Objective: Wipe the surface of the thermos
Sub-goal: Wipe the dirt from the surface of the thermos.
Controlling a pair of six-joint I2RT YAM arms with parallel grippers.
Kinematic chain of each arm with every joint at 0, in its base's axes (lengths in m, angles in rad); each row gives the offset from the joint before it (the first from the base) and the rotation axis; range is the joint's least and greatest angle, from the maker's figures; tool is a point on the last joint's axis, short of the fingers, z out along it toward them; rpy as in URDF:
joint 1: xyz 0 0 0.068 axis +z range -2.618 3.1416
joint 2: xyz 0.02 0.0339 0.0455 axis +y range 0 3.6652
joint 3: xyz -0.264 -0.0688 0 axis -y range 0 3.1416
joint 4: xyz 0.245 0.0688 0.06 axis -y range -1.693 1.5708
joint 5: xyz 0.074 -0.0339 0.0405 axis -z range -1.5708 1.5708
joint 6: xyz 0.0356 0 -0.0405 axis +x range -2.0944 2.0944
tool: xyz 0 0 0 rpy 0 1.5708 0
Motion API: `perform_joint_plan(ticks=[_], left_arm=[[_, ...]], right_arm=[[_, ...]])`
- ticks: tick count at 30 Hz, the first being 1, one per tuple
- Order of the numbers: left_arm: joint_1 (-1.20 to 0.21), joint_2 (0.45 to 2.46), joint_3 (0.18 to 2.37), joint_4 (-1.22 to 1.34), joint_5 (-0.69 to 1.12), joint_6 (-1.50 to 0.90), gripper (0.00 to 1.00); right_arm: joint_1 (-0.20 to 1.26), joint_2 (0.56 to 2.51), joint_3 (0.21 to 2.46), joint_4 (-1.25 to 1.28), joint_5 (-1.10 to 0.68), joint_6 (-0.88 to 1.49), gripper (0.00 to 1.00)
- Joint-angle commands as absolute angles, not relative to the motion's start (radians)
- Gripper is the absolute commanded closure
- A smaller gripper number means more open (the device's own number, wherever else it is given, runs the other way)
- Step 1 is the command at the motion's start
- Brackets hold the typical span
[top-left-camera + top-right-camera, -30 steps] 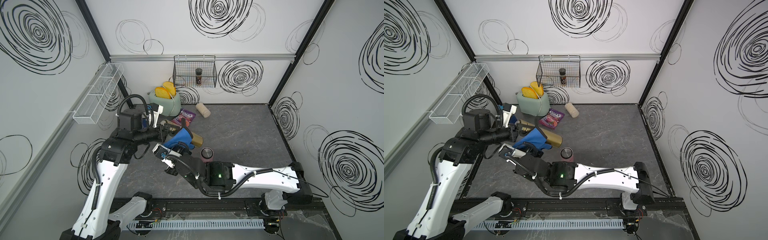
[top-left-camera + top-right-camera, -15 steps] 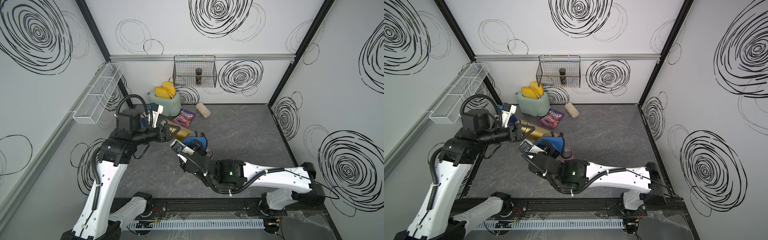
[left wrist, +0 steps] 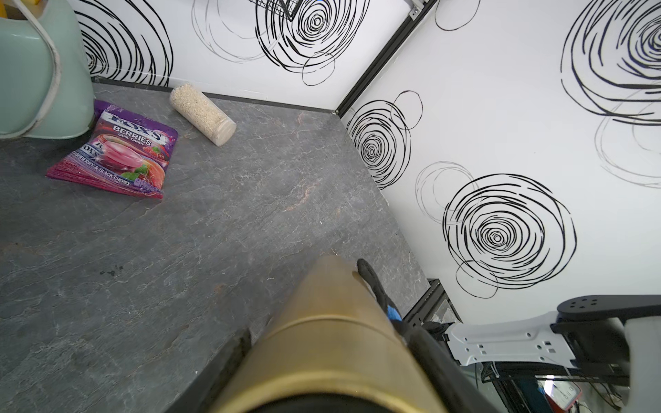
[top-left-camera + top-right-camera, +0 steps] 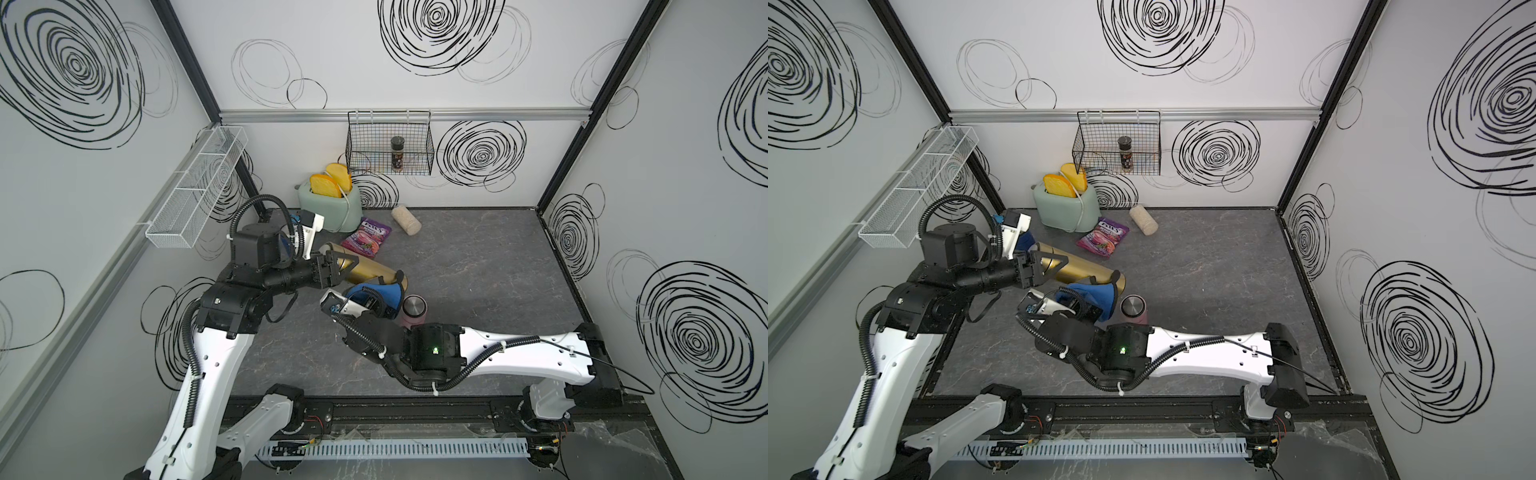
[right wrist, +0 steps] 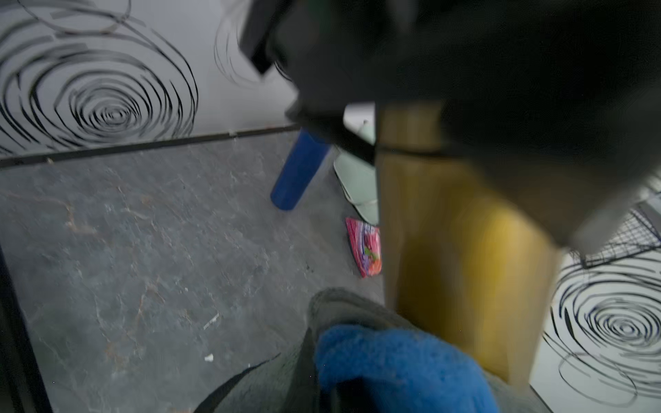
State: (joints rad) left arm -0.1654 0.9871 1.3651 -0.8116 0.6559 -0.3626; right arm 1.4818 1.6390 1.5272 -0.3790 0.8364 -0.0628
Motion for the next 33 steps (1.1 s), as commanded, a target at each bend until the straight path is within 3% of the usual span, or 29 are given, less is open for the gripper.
perform_joint_plan(ticks=[1,6,16,28,33], left_arm=[[-0.167,0.969,1.38,-0.716,0.71,-0.377,1.0],[-0.167,0.961,1.368,-0.712,0.715,-0.384,1.0],[-0.167,0.957,1.345,-0.701,0.741,-0.396,1.0],[-0.166,0.96,1.355,-0.705,0.736,-0.391,1.0],[-0.164,0.953,1.345,-0.707,0.733,-0.389,1.0]], right_arm=[[1.495,1.574,1.52,-0.479,0.929,0.024,1.0],[1.498,1.554,1.525,-0.393,0.955,-0.101,1.0],[1.493,1.773,1.67,-0.161,1.036,-0.511,1.0],[1.529,1.66,1.525,-0.503,1.134,-0.112,1.0],[1.562,1.569,1.507,-0.523,1.15,-0.067,1.0]])
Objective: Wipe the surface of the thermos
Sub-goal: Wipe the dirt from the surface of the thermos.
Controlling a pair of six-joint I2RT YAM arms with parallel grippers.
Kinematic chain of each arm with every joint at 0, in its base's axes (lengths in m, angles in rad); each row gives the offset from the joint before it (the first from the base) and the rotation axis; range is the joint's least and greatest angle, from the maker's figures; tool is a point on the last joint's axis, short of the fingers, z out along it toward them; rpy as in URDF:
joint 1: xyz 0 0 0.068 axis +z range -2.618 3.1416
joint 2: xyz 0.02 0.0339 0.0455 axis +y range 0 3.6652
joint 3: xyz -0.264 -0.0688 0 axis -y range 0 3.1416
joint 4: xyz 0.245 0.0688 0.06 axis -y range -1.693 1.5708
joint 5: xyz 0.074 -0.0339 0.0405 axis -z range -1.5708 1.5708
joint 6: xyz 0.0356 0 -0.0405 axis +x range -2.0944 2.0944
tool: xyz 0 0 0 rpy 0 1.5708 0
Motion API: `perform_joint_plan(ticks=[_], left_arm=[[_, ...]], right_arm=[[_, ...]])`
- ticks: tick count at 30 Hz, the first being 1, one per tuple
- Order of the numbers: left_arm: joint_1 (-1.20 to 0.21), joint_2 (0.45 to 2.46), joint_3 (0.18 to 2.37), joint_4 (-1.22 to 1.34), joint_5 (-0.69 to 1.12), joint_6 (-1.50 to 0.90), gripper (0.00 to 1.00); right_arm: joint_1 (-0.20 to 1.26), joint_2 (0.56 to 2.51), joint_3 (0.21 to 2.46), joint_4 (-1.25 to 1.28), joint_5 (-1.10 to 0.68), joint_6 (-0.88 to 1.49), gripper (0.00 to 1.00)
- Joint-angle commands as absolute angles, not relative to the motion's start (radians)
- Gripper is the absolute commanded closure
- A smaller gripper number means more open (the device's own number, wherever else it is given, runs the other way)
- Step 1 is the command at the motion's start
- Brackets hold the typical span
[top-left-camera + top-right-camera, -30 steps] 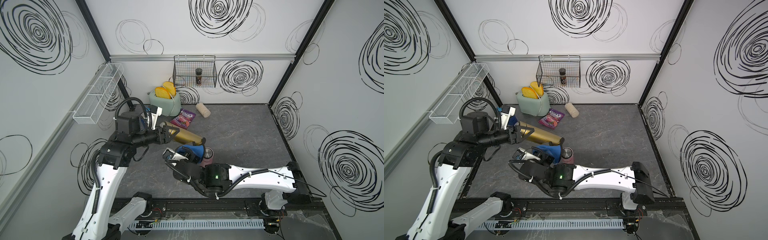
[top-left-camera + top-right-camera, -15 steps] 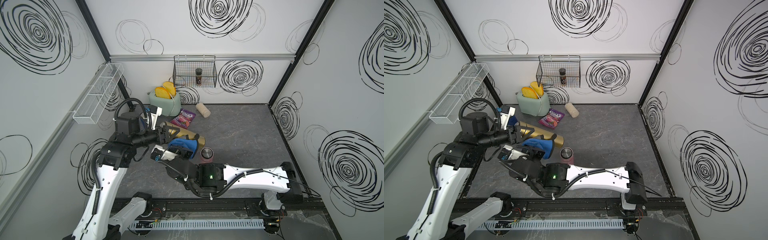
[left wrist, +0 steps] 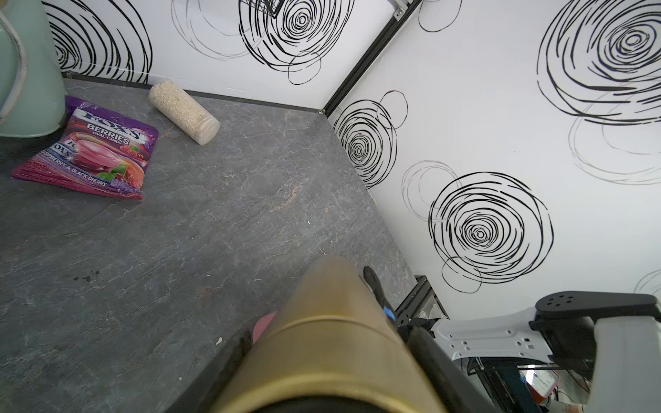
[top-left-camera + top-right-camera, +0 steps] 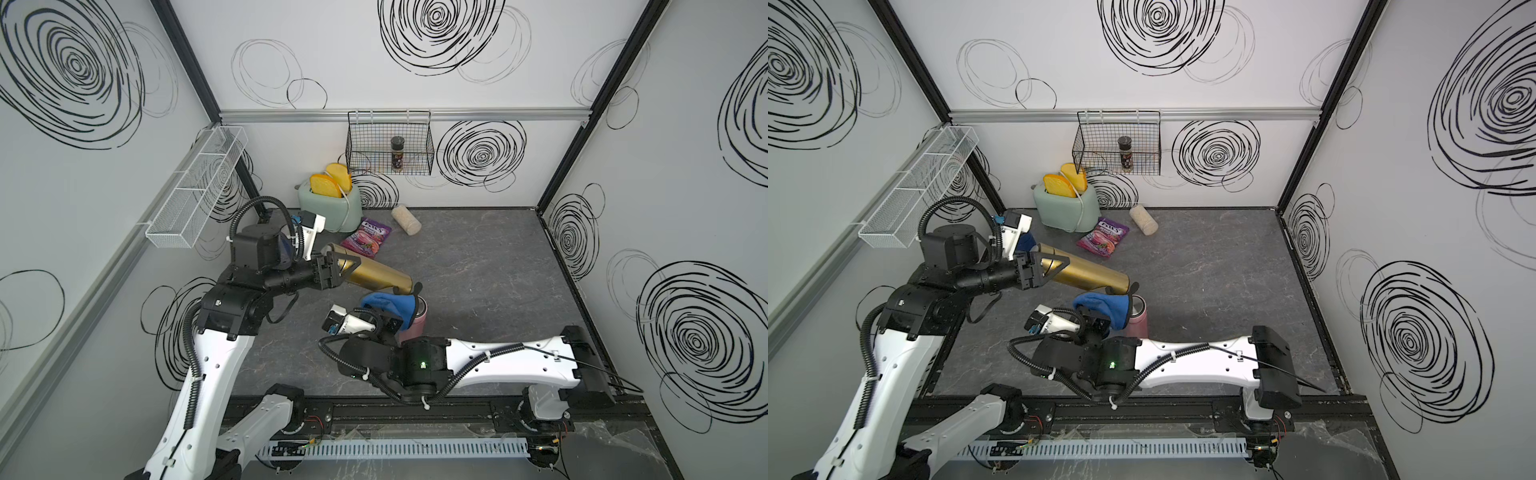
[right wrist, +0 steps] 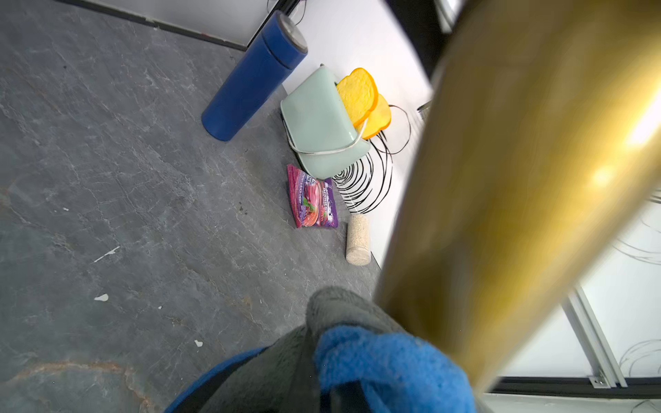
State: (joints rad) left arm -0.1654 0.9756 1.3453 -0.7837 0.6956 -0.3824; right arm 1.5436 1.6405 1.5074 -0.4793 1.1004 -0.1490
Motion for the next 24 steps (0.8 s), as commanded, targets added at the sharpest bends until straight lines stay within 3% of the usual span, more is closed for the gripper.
perform_joint_plan(ticks=[1,8,14,24], left_arm=[[-0.164,0.95,1.342,-0.708,0.735,-0.388,1.0],[-0.165,0.936,1.336,-0.687,0.761,-0.39,1.0],[-0.17,0.927,1.341,-0.675,0.766,-0.39,1.0],[-0.173,0.912,1.341,-0.618,0.766,-0.421,1.0]], right_arm=[[1.562,1.55,1.507,-0.495,1.138,-0.08,1.0],[1.553,1.529,1.623,-0.279,0.909,-0.204,1.0],[1.479,1.552,1.695,-0.296,0.677,-0.09,1.0],[1.244,1.196,1.351,-0.367,0.504,0.25,1.0]])
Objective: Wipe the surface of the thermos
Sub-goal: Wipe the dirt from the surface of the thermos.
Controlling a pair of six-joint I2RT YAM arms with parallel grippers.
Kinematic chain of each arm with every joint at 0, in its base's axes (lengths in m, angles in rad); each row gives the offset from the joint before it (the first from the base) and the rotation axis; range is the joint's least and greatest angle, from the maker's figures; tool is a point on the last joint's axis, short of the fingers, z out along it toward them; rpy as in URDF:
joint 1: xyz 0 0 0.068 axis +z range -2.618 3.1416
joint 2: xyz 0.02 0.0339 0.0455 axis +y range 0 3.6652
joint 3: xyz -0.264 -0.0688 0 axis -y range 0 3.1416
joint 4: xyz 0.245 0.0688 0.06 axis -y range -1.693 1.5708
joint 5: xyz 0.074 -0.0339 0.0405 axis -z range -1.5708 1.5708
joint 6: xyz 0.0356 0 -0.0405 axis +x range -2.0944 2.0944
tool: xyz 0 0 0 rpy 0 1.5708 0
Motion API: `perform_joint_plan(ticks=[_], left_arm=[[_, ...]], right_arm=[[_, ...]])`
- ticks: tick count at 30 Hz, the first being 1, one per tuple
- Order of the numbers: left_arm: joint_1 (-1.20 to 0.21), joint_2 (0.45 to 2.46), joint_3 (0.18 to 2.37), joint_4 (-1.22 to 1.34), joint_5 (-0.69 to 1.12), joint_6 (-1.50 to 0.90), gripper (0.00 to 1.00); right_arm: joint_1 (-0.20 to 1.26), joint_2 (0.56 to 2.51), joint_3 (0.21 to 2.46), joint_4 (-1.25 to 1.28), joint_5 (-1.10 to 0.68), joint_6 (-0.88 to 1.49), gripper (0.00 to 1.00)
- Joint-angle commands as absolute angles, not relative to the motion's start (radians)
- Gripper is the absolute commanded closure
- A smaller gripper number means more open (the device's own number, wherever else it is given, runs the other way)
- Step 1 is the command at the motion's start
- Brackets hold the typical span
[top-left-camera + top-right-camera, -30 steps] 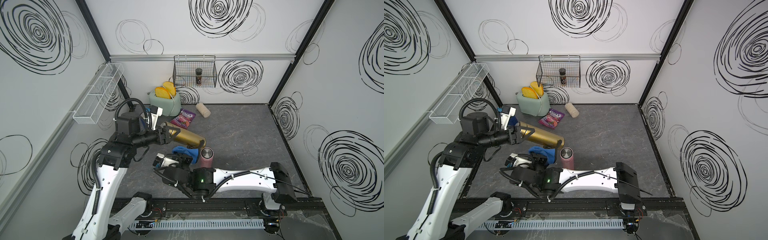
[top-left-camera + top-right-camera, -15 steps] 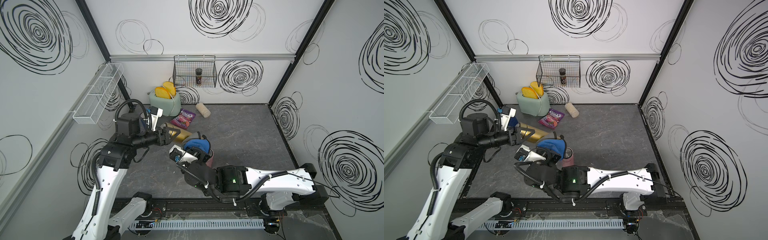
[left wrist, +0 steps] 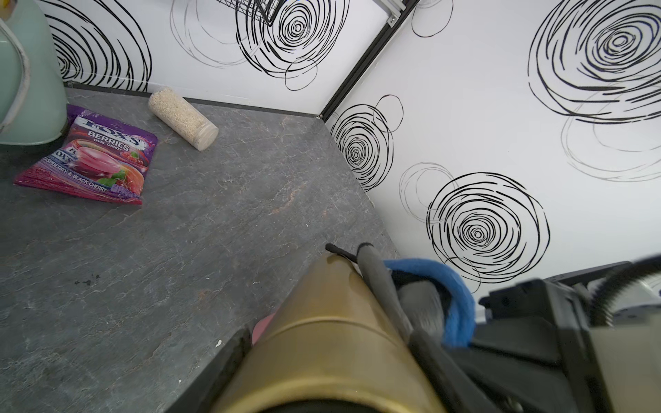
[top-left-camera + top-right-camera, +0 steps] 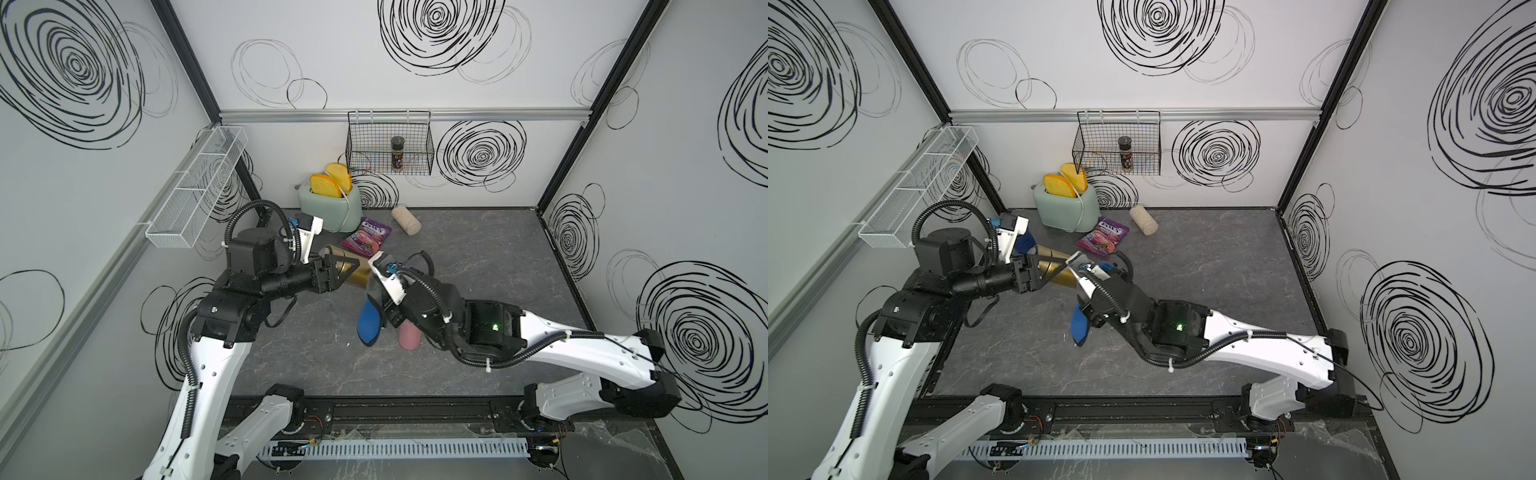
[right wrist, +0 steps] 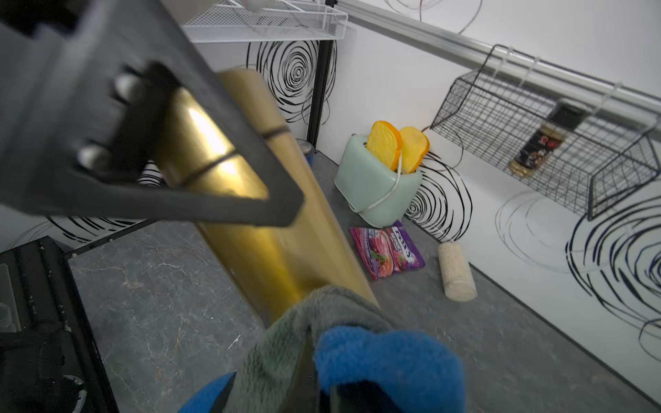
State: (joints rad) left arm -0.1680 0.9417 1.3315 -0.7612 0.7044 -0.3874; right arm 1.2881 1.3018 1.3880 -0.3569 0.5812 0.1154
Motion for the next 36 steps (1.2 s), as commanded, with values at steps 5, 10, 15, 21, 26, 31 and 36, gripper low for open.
perform_joint_plan(ticks=[5,10,15,21,26,31,36], left_arm=[[-0.177,0.878,1.279,-0.43,0.815,-0.525,1.0],[-0.265,0.82,1.272,-0.336,0.712,-0.466,1.0],[-0.413,0.783,1.328,-0.366,0.539,-0.3,1.0],[-0.573,0.72,1.293,-0.307,0.307,-0.089,1.0],[-0.65,0.697,1.199,-0.202,0.221,0.124,1.0],[-0.762,0.741,1.165,-0.213,0.121,0.368,1.0],[-0.9,0.697,1.051,-0.104,-0.023,0.602,1.0]], right_arm=[[1.216,1.138,1.376,-0.332,0.404,0.258,1.0],[1.22,1.197,1.499,-0.28,0.141,0.275,1.0],[1.165,1.218,1.563,-0.325,-0.006,0.348,1.0],[0.975,1.108,1.45,-0.449,-0.024,0.461,1.0],[0.924,1.091,1.469,-0.575,-0.016,0.453,1.0],[0.926,1.105,1.51,-0.539,-0.115,0.451,1.0],[0.928,1.164,1.568,-0.518,-0.22,0.449,1.0]])
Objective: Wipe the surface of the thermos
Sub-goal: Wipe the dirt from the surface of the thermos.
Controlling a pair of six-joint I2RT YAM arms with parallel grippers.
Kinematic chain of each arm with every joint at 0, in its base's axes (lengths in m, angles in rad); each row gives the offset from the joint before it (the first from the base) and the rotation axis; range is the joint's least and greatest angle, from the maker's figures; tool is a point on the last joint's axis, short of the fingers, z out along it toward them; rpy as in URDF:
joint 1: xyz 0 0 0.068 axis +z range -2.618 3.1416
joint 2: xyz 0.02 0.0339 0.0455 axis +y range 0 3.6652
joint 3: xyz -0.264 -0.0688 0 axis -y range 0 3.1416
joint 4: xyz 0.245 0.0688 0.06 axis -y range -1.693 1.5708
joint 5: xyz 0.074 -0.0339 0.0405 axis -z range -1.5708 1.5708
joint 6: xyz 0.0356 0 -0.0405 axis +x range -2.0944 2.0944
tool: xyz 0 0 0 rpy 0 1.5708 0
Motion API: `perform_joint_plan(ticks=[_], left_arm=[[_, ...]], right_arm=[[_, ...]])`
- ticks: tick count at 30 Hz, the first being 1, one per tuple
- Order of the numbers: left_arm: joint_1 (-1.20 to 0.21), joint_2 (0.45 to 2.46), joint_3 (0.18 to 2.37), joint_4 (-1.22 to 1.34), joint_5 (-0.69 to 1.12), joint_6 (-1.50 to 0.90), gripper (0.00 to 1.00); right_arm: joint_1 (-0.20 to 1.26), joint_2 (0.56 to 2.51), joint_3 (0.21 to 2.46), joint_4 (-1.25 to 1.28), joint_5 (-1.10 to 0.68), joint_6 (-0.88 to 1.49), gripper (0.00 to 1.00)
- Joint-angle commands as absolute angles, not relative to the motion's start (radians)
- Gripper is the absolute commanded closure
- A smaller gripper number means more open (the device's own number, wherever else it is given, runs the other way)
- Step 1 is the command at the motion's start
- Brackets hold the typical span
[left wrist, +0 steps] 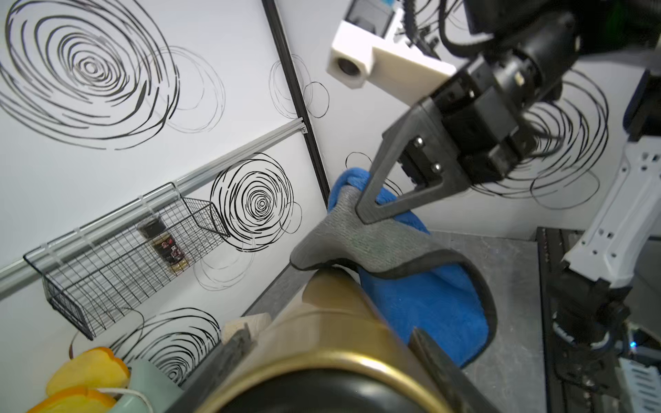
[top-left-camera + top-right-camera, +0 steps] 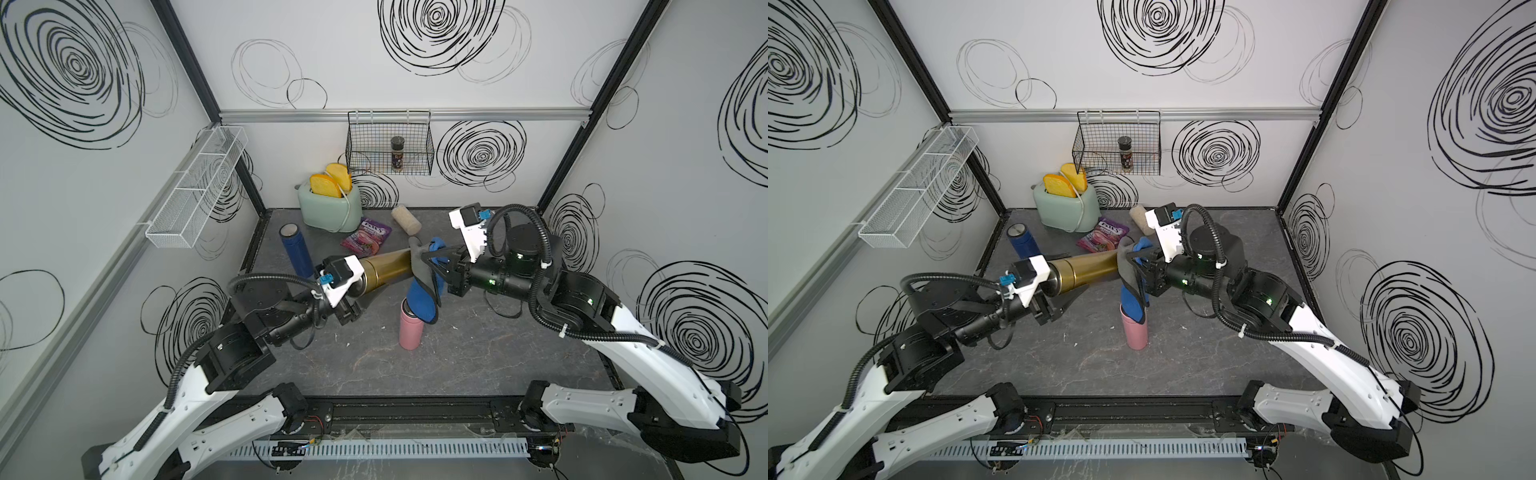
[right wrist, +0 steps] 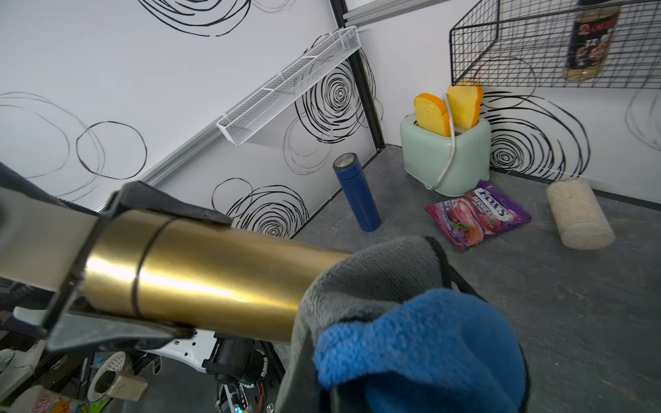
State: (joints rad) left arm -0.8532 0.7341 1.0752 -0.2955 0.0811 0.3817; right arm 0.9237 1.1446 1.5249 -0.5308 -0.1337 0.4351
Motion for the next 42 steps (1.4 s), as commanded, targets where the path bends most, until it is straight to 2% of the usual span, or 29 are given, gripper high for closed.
perform_joint_plan(ticks=[1,5,13,16,18,21,24,26,31,34,37,42], left_arm=[[-0.929,0.689,1.03,-0.084,-0.056,0.645,1.0],[-1.051,0.681,0.976,-0.044,-0.236,0.799,1.0],[-1.377,0.627,0.8,0.203,-0.647,1.178,1.0],[-1.441,0.651,0.755,0.262,-0.763,1.313,1.0],[-1.467,0.67,0.733,0.298,-0.817,1.378,1.0],[-1.477,0.688,0.718,0.351,-0.853,1.401,1.0],[-1.479,0.713,0.708,0.341,-0.885,1.428,1.0],[-1.488,0.729,0.704,0.336,-0.907,1.448,1.0],[-1.537,0.749,0.706,0.329,-0.954,1.472,1.0],[-1.555,0.756,0.704,0.297,-0.979,1.477,1.0],[-1.569,0.748,0.698,0.291,-0.989,1.476,1.0],[-1.571,0.743,0.695,0.255,-1.002,1.47,1.0]], right_arm=[[0.927,1.178,1.577,-0.508,-0.253,0.449,1.0],[0.925,1.219,1.578,-0.466,-0.328,0.416,1.0],[0.788,1.288,1.587,-0.623,-0.135,0.343,1.0],[0.813,1.293,1.613,-0.626,-0.151,0.336,1.0],[0.897,1.285,1.622,-0.605,-0.132,0.327,1.0],[1.045,1.307,1.665,-0.631,-0.055,0.311,1.0],[1.081,1.345,1.686,-0.672,-0.049,0.319,1.0],[1.056,1.361,1.685,-0.694,-0.004,0.321,1.0],[0.866,1.417,1.736,-0.76,-0.003,0.319,1.0],[0.866,1.475,1.857,-0.824,0.046,0.259,1.0],[0.957,1.521,1.947,-0.859,0.108,0.227,1.0],[1.204,1.589,1.974,-0.889,0.226,0.231,1.0]])
